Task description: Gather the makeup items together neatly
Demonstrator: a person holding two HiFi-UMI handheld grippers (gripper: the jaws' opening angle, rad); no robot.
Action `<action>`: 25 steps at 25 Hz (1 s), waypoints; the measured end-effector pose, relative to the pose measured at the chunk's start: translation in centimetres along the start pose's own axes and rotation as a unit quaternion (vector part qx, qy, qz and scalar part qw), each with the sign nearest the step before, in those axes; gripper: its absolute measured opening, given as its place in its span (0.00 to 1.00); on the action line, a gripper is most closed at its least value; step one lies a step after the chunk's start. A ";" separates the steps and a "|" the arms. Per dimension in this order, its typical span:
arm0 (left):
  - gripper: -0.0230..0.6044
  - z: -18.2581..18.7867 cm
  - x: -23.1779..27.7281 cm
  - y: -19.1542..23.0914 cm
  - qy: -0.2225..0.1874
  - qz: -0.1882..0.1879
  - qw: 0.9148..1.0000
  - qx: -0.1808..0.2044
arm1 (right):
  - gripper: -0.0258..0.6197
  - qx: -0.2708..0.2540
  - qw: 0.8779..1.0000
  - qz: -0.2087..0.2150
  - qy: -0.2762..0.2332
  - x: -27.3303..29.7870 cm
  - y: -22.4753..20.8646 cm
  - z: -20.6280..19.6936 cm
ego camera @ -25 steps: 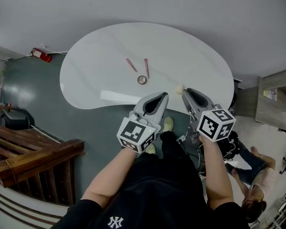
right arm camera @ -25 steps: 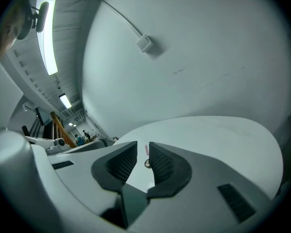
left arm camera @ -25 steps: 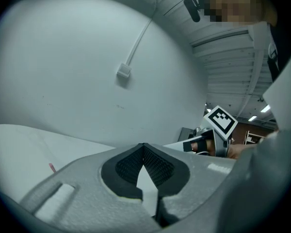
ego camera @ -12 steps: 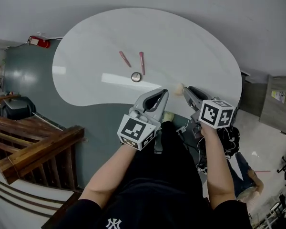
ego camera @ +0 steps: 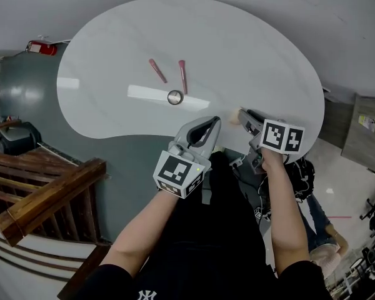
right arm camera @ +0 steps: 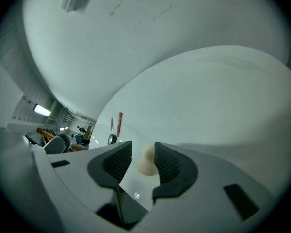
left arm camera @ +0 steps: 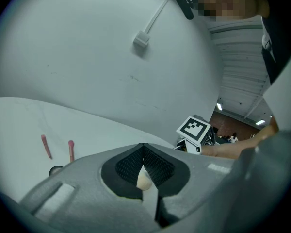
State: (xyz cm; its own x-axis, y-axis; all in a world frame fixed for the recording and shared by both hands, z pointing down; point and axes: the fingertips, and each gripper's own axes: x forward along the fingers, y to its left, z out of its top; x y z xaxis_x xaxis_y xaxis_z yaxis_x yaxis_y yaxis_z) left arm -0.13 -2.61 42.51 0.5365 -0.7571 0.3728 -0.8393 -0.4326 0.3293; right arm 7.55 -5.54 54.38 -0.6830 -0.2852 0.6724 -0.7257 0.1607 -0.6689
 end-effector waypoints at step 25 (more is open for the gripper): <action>0.05 -2.2 -0.7 1.8 0.005 0.001 1.000 -0.029 | 0.19 -0.014 1.000 -0.010 -0.008 1.2 0.0 -1.0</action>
State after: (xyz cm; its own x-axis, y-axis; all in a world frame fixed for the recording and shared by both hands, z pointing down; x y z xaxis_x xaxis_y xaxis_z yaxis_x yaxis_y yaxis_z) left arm -1.80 -1.75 44.69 0.5366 -0.7528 0.3811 -0.8334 -0.4021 0.3793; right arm 6.63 -4.91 55.48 -0.6666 -0.3034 0.6809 -0.7419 0.1816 -0.6454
